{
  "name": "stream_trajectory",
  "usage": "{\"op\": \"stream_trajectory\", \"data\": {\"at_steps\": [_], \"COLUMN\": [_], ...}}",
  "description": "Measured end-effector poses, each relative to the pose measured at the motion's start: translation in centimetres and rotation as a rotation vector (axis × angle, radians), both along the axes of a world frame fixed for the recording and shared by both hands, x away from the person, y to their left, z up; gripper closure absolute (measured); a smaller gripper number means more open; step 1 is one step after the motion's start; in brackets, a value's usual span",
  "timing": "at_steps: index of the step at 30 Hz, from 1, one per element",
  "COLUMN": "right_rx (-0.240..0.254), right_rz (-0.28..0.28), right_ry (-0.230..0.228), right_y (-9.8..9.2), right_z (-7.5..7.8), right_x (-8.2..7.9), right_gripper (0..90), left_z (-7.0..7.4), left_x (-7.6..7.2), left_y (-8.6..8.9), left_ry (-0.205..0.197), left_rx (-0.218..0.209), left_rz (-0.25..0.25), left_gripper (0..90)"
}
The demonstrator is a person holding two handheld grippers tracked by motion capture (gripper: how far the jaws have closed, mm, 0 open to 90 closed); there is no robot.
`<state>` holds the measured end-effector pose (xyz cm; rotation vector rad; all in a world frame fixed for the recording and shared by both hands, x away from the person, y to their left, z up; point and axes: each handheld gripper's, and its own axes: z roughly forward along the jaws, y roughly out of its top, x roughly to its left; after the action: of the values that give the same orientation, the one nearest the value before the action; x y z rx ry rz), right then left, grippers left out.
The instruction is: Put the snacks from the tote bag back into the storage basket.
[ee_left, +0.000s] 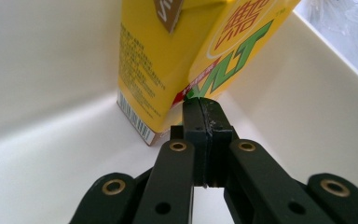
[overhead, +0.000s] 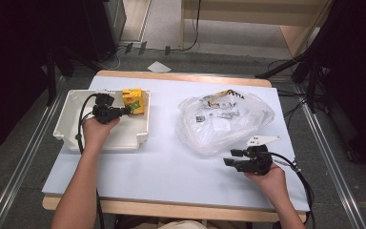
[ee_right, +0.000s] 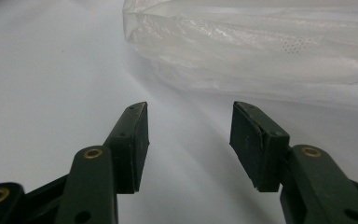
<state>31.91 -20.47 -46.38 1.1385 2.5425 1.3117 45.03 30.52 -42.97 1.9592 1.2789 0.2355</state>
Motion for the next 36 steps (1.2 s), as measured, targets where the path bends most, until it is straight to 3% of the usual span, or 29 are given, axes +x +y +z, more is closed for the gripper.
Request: {"op": "stream_trajectory", "data": {"at_steps": [12,15,24,30,36], "right_rx": [-0.005,-0.005,-0.009,-0.009,-0.012], "right_rz": [0.002,0.002,0.007,0.006,0.014], "right_ry": [0.003,0.001,-0.006,-0.006,-0.006], "right_y": [0.1,0.1,-0.1,-0.1,0.0], "right_z": [-0.1,0.0,0.0,-0.1,-0.1], "right_x": [0.0,0.0,0.0,0.1,0.0], "right_gripper": [48.2,48.2,48.2,48.2,48.1], "left_z": [-0.1,0.0,1.1,1.7,2.3], "left_x": [0.3,0.4,-0.2,-0.6,-1.0], "left_y": [0.3,0.4,0.2,-0.3,-1.3], "left_ry": [-0.001,0.016,-0.002,0.027,0.024], "left_rx": [-0.014,-0.024,-0.038,-0.045,-0.039], "left_rz": [0.019,0.020,0.009,-0.024,-0.046], "left_gripper": [90.0,89.2,81.6,71.1,61.6]}}
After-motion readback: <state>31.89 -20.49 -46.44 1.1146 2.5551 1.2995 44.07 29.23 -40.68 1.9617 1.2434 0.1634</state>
